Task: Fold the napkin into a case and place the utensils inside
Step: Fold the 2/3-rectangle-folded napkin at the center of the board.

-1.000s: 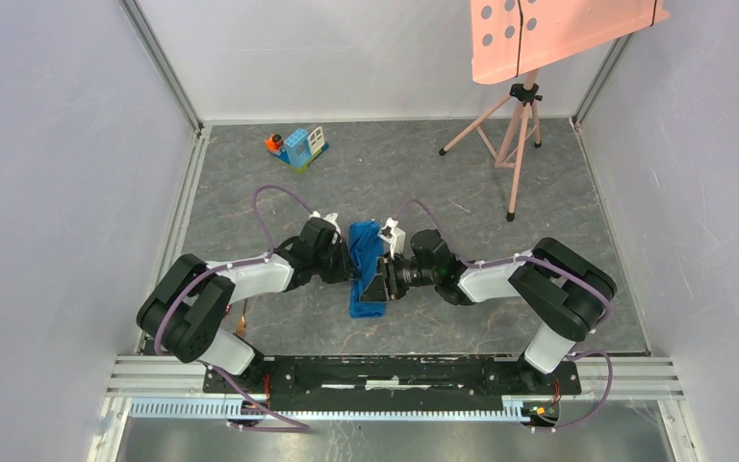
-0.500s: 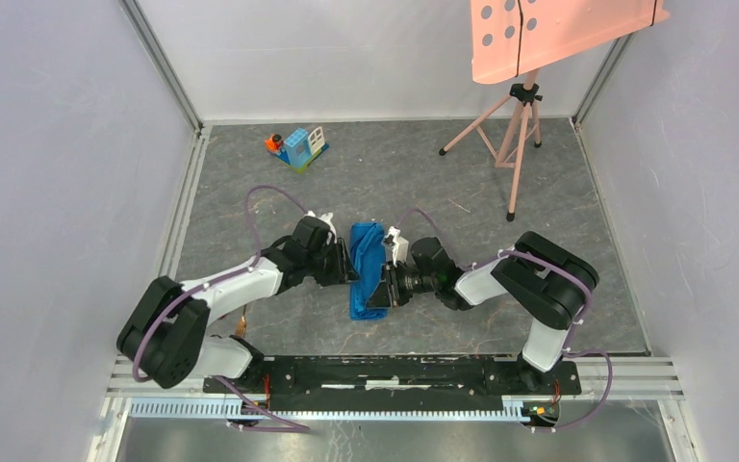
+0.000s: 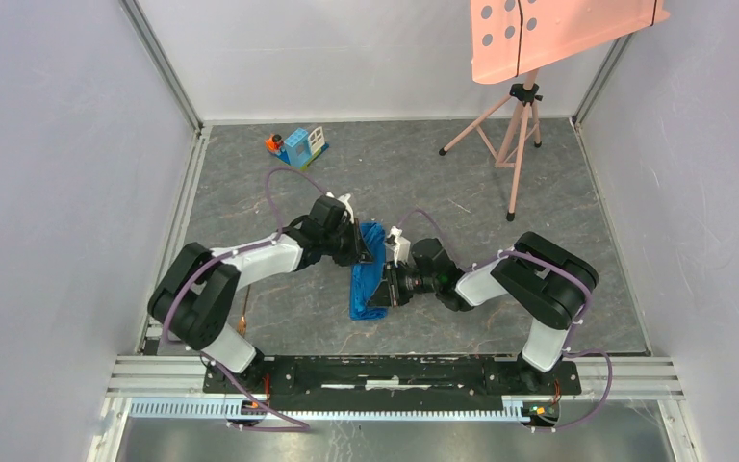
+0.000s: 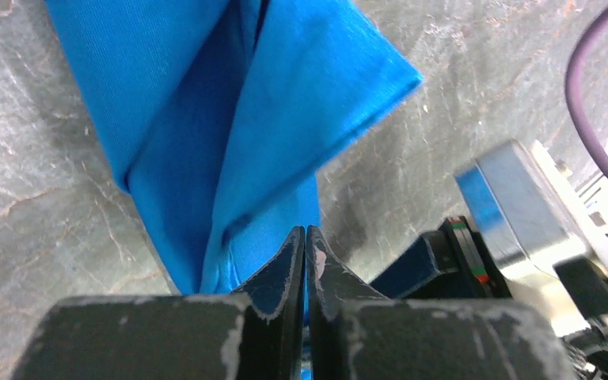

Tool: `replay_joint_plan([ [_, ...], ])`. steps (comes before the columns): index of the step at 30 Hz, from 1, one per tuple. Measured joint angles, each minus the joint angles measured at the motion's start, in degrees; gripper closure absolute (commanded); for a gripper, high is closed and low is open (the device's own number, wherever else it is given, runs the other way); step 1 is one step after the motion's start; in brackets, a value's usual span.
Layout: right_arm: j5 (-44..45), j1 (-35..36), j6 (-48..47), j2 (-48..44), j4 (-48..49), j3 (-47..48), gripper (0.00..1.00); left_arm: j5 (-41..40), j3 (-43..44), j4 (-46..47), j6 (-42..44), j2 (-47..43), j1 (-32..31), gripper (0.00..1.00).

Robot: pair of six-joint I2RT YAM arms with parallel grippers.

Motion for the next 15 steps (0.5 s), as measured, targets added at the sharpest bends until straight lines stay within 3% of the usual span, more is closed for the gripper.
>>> replay_joint_plan([
  [7, 0.6, 0.0, 0.7, 0.0, 1.2, -0.8, 0.87, -3.9, 0.8, 6.7, 0.0, 4.8, -0.1, 0.95],
  [15, 1.0, 0.0, 1.5, 0.0, 3.1, -2.1, 0.89, -13.9, 4.5, 8.5, 0.0, 8.2, 0.3, 0.97],
])
